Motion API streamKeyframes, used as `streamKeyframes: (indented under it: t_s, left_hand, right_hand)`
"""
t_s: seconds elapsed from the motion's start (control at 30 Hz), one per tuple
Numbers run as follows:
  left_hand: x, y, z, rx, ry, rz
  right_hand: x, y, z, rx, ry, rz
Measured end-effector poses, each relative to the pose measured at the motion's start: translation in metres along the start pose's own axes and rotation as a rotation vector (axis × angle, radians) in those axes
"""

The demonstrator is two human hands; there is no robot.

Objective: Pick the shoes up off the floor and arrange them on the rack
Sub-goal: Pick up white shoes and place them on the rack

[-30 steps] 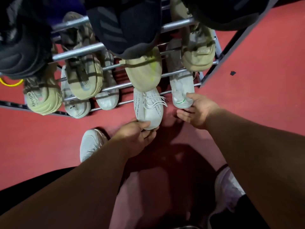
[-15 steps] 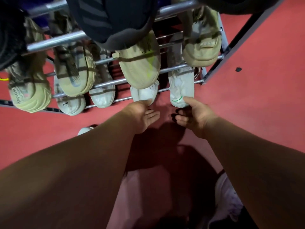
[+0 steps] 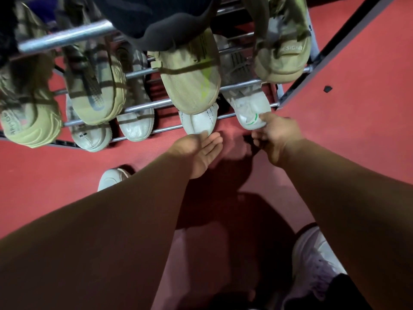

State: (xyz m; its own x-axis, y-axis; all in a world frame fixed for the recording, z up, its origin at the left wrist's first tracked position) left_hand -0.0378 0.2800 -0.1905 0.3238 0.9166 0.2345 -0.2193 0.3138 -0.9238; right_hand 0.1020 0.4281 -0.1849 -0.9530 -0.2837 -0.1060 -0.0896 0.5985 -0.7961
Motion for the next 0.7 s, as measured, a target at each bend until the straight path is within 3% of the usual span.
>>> streamKeyframes:
  t_s: [0.27,0.47,0.7]
  left_hand:
    - [0.006,-0.003,0.000,-0.027,0.091,-0.013]
    - [-0.004,0.005,0.003,0.100,0.019,0.063]
    - [0.012,0.008,0.015,0.104,0.018,0.039]
  right_hand:
    - [0.002,0.005,-0.010,0.004,-0.001,0.043]
    - [0.007,0.005,0.001,0.036,0.012,-0.009]
    - [0.009,0.007,-0.002,0.045,0.023,-0.015]
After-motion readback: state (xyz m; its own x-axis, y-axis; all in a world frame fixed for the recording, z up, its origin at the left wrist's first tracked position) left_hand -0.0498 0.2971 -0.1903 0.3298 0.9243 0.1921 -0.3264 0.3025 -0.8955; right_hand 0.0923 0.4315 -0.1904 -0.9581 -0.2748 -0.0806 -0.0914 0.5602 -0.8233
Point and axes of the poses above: each hand's wrist, its own y-axis towards the middle knuckle, its own x-axis out of the palm, z = x × y, the point moved 7 cm from there along y, towards the middle knuckle, and after that the axes turned 3 degrees about -y, right-handed, at the moved point
